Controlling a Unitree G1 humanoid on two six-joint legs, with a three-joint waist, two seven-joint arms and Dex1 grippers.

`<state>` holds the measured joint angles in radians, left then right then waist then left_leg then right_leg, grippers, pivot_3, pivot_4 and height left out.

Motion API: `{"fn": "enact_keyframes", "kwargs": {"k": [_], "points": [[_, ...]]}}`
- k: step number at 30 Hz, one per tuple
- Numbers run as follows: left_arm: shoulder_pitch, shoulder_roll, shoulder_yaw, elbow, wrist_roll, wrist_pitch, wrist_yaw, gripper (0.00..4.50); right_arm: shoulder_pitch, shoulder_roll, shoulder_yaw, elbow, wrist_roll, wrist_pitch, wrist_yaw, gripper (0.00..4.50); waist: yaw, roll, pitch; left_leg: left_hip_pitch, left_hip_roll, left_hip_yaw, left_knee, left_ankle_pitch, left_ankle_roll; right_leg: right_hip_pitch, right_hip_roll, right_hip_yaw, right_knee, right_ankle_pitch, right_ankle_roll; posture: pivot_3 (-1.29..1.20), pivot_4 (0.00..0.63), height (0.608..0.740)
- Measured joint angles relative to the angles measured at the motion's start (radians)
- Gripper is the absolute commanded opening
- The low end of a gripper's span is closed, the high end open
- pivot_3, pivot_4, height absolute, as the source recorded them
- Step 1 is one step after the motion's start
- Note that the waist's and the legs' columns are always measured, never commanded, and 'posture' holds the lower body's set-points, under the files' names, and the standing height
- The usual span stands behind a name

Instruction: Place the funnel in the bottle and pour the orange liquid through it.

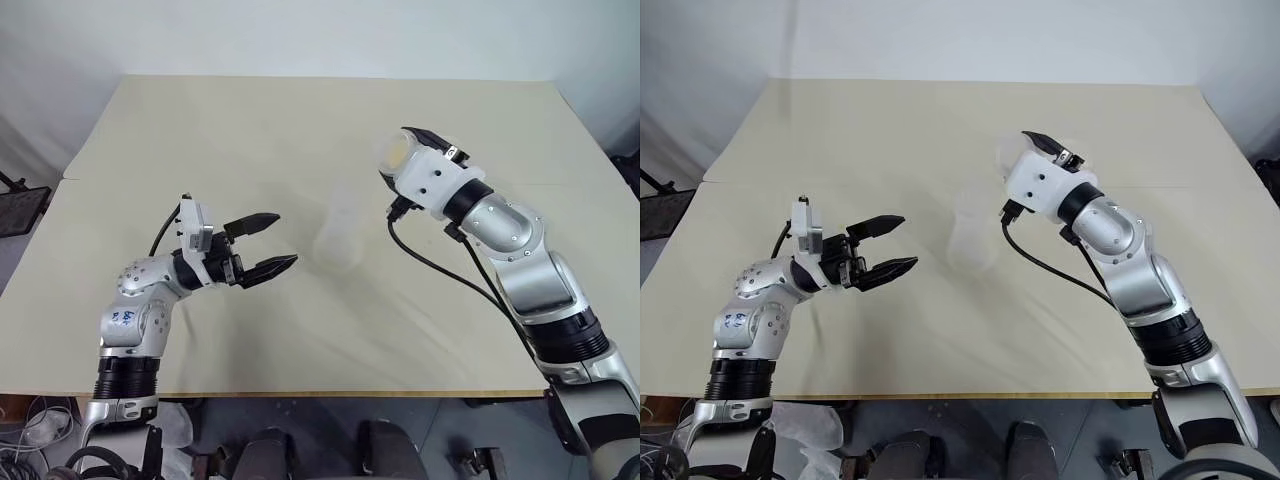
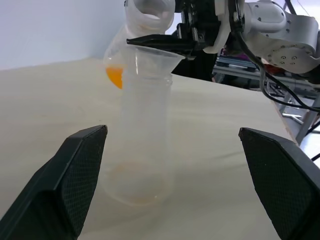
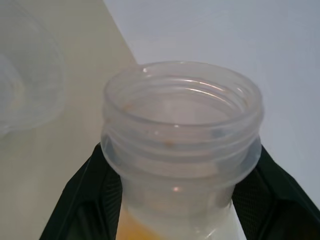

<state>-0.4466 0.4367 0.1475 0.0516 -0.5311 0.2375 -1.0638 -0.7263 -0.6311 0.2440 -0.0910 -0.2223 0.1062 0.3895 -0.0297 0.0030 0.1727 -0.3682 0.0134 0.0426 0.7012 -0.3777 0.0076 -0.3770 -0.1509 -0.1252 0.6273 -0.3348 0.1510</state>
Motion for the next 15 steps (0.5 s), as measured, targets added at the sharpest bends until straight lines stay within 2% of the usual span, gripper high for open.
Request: {"fn": "enact_keyframes", "kwargs": {"k": [15], "points": [[0.000, -0.023, -0.013, -0.001, 0.000, -0.018, 0.034, 4.50, -0.034, 0.005, 0.032, 0.063, -0.266, -0.220, -0.024, 2.47, -0.002, 0.000, 0.000, 0.000, 0.000, 0.000, 0.000, 0.000, 0.000, 0.000, 0.000, -0.001, 0.000, 0.000, 0.000, 0.00, 0.150, 0.740]]}}
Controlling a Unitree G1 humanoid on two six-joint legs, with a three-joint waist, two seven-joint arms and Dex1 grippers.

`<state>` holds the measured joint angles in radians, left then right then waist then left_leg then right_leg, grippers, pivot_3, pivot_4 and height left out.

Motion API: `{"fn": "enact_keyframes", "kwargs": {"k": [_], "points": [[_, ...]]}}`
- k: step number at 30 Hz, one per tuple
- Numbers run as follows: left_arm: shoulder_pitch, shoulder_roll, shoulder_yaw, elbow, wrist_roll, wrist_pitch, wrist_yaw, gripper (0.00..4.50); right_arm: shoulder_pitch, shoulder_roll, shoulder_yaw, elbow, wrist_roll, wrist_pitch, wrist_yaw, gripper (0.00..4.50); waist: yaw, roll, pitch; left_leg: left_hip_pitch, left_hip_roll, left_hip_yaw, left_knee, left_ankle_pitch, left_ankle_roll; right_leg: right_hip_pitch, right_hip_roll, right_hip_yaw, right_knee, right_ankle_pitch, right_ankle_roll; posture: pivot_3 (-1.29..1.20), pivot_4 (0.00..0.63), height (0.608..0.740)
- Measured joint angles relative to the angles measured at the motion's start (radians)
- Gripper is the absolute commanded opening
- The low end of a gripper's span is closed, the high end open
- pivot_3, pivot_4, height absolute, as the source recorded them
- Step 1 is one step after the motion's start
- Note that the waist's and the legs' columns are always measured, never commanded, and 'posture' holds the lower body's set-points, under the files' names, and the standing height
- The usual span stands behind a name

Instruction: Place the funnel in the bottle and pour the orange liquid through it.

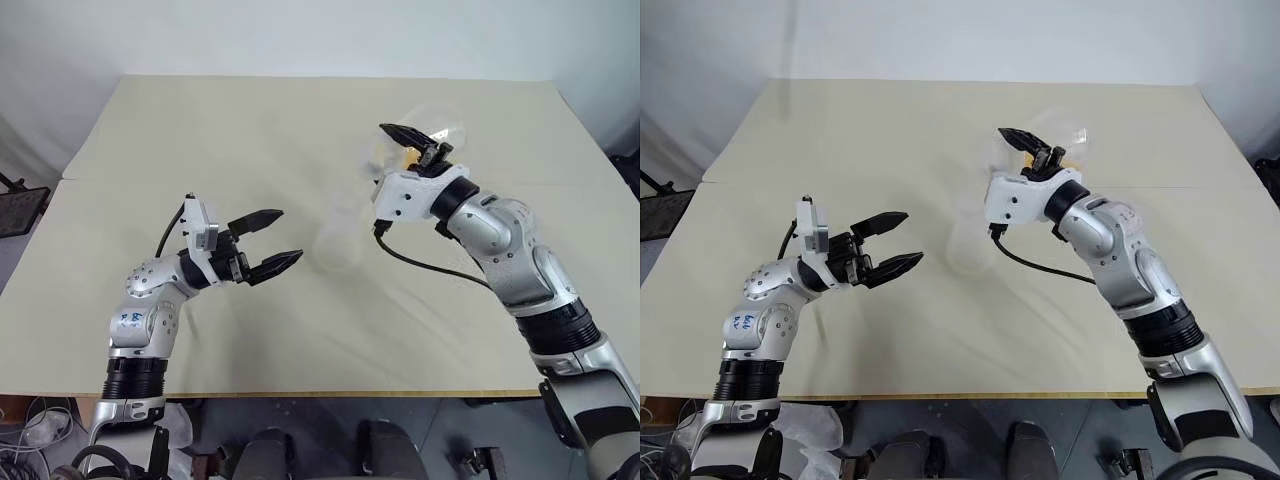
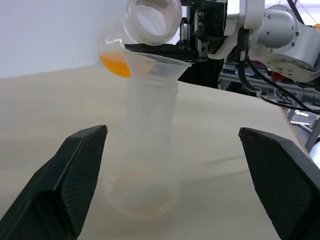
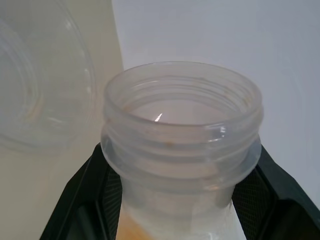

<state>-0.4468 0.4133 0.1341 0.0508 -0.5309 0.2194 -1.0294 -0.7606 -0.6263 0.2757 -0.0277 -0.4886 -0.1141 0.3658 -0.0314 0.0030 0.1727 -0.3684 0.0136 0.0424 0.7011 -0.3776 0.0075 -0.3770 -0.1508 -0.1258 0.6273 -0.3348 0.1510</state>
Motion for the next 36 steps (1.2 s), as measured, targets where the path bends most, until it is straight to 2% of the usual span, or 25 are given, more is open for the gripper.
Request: {"fn": "enact_keyframes", "kwargs": {"k": [10, 36], "points": [[0.000, 0.000, -0.013, 0.000, 0.000, 0.000, 0.002, 4.50, -0.003, 0.000, 0.000, 0.038, -0.120, -0.103, -0.021, 2.47, -0.001, 0.000, 0.000, 0.000, 0.000, 0.000, 0.000, 0.000, 0.000, 0.000, 0.000, 0.000, 0.000, 0.000, 0.000, 0.00, 0.150, 0.740], [0.000, -0.011, -0.018, -0.010, 0.000, -0.001, 0.013, 4.50, -0.037, -0.019, -0.001, 0.100, -0.289, -0.230, -0.122, 2.47, -0.001, 0.000, 0.000, 0.000, 0.000, 0.000, 0.000, 0.000, 0.000, 0.000, 0.000, 0.000, 0.000, 0.000, 0.000, 0.00, 0.150, 0.740]]}}
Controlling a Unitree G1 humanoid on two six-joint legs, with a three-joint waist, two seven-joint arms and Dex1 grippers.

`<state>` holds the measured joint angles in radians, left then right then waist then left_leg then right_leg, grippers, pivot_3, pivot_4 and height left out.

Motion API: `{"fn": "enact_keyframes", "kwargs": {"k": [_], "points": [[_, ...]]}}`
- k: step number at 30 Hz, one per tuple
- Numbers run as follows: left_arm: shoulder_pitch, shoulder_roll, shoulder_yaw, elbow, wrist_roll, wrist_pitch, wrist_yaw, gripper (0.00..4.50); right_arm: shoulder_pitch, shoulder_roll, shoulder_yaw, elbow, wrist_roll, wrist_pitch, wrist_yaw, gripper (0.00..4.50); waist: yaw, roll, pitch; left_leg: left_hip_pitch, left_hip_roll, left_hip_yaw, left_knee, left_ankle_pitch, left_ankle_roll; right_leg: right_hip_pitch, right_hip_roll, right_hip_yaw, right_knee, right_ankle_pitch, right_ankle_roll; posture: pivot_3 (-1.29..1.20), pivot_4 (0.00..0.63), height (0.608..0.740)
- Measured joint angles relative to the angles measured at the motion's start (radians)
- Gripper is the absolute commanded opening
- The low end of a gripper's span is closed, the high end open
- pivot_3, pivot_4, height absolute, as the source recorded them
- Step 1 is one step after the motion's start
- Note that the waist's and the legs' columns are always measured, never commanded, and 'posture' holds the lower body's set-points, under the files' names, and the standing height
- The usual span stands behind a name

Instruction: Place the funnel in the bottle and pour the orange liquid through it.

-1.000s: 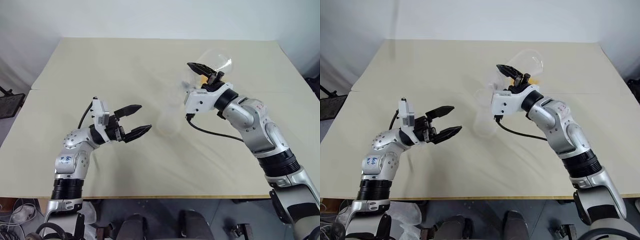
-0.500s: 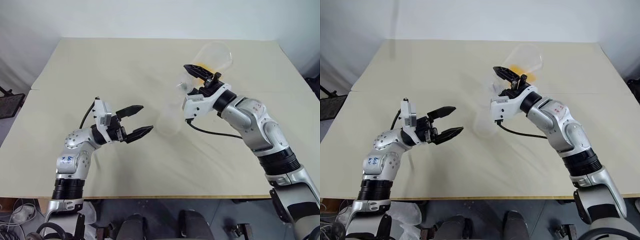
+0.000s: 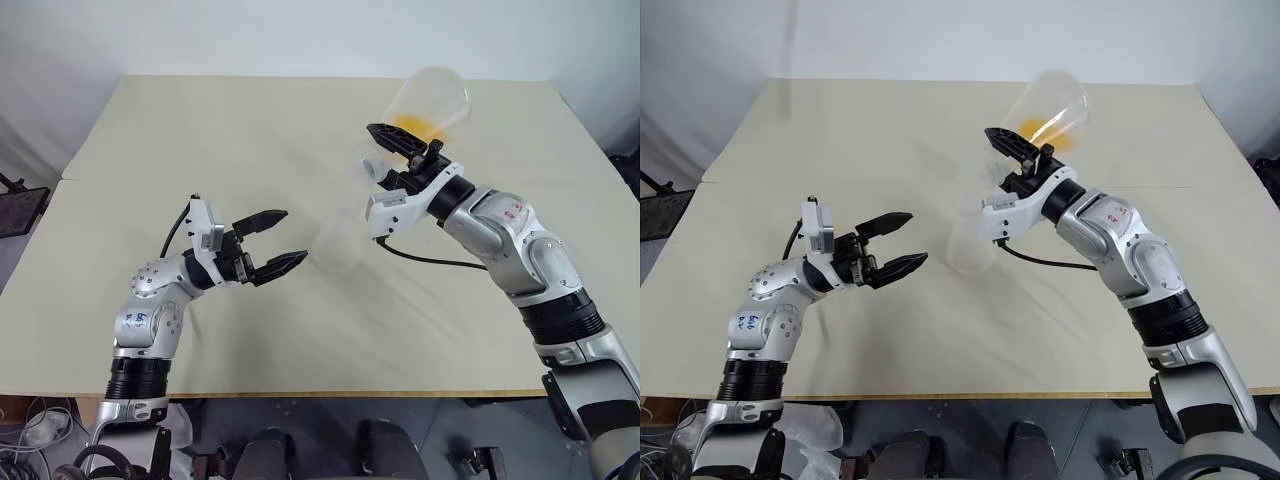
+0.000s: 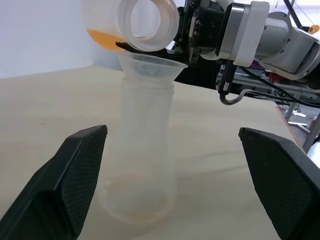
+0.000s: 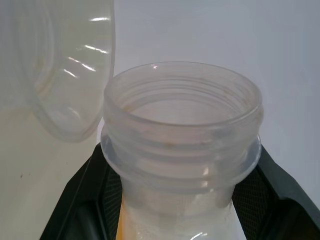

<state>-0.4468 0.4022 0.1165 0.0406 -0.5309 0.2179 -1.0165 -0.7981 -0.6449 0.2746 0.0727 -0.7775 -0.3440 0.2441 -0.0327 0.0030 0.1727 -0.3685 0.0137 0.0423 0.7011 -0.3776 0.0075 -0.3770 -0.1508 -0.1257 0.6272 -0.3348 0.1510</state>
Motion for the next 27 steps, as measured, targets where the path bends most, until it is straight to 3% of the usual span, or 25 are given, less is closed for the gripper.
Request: {"fn": "enact_keyframes", "kwargs": {"k": [27], "points": [[0.000, -0.003, 0.000, -0.024, 0.000, 0.000, 0.012, 4.50, -0.004, 0.000, 0.000, 0.011, -0.096, -0.024, -0.070, 2.47, 0.000, 0.000, 0.000, 0.000, 0.000, 0.000, 0.000, 0.000, 0.000, 0.000, 0.000, 0.000, 0.000, 0.000, 0.000, 0.00, 0.150, 0.740]]}}
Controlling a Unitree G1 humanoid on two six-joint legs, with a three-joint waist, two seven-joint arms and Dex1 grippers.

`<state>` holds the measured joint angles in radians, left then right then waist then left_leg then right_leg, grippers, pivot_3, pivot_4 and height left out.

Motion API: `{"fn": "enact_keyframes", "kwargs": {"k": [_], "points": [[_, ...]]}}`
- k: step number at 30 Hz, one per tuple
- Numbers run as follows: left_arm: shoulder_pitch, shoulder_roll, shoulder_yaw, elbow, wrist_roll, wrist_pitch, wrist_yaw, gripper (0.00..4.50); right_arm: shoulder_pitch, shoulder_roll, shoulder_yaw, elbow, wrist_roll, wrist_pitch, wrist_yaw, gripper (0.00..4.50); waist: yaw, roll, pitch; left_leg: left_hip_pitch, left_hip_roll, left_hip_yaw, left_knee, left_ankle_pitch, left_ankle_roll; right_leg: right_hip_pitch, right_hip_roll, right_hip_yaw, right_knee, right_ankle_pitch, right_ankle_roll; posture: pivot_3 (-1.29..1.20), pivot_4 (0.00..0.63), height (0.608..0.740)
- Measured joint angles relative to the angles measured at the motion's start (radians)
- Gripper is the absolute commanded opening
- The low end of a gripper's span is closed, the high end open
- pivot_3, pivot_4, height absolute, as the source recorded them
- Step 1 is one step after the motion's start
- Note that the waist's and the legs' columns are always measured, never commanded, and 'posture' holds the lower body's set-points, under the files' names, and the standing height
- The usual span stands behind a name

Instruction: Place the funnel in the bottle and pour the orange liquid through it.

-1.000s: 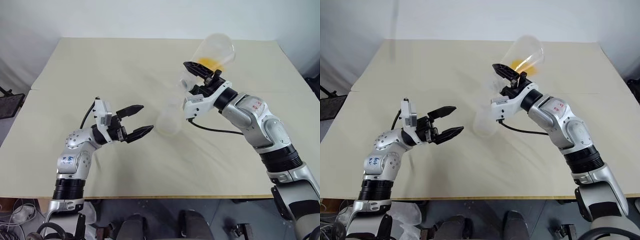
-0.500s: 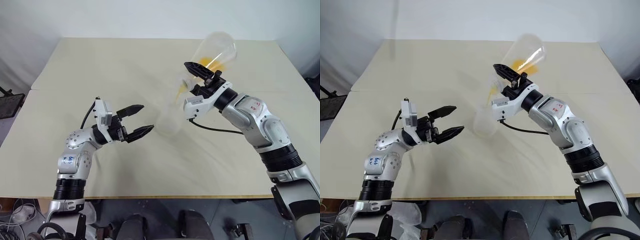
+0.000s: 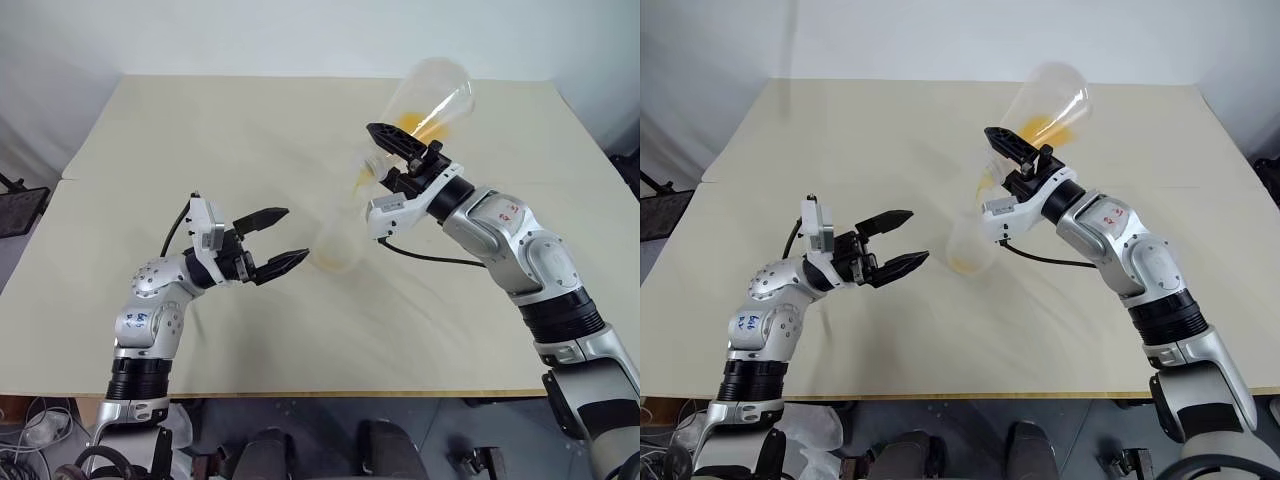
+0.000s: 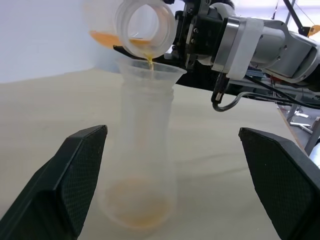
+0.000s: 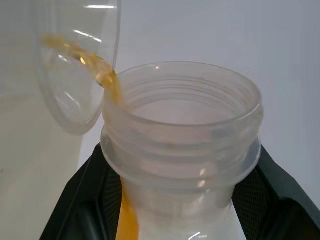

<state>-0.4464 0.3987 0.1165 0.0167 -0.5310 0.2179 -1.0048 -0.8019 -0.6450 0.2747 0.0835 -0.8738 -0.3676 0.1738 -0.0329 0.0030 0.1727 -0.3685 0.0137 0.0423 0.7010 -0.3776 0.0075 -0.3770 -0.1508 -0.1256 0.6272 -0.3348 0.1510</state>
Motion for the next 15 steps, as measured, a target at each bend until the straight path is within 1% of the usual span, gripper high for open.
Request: {"fn": "enact_keyframes", "kwargs": {"k": [15], "points": [[0.001, -0.005, 0.000, 0.000, 0.000, -0.001, 0.000, 4.50, -0.010, 0.000, 0.000, 0.000, -0.040, -0.005, -0.032, 2.47, -0.001, 0.000, 0.000, 0.000, 0.000, 0.000, 0.000, 0.000, 0.000, 0.000, 0.000, 0.000, 0.000, 0.000, 0.000, 0.00, 0.150, 0.740]]}}
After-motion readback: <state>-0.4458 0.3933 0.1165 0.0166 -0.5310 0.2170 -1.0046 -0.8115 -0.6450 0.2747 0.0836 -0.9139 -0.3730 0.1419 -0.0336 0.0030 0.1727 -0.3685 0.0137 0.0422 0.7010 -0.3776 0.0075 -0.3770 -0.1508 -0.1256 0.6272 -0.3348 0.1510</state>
